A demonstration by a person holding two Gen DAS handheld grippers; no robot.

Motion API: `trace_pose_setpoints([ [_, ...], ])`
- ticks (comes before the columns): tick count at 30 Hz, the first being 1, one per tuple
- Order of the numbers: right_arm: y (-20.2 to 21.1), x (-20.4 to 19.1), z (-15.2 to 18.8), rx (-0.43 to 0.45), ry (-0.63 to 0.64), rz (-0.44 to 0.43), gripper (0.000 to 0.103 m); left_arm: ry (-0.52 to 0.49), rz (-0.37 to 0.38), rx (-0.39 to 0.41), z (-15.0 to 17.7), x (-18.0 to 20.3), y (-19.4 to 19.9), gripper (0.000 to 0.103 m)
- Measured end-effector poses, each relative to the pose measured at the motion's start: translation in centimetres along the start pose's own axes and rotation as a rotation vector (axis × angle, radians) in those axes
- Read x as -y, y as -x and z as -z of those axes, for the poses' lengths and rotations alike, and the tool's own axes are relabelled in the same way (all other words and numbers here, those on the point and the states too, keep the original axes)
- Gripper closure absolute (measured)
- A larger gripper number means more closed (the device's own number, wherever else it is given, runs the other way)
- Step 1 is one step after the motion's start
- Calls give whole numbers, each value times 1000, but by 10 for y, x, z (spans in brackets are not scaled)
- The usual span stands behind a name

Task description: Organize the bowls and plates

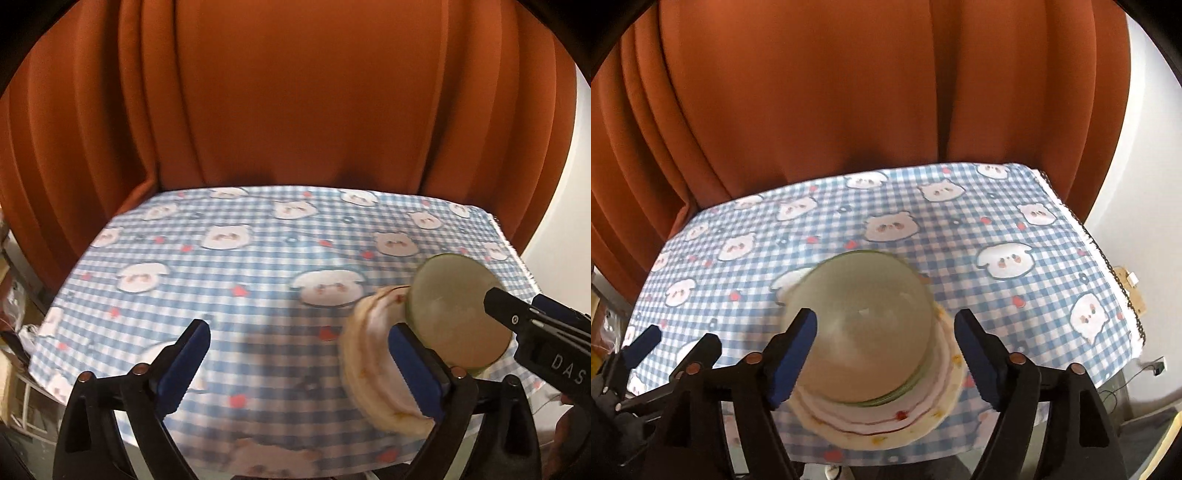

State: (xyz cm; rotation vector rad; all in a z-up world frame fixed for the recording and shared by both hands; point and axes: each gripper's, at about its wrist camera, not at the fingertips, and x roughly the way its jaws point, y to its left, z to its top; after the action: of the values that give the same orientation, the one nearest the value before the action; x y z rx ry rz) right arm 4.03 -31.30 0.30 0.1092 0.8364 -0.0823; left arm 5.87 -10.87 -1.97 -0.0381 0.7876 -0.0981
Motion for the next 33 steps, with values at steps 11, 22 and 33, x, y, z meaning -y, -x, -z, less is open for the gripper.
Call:
trace_pose_setpoints([
  [11, 14, -74, 63, 90, 22, -45, 21, -33, -82, 94, 47, -81, 31, 1],
  [22, 34, -113, 100, 118, 53, -25, 21, -25, -65, 114, 71, -106, 48, 1],
  [33, 49, -122, 103, 161, 58, -1, 21, -12, -56, 149, 72, -109, 61, 1],
])
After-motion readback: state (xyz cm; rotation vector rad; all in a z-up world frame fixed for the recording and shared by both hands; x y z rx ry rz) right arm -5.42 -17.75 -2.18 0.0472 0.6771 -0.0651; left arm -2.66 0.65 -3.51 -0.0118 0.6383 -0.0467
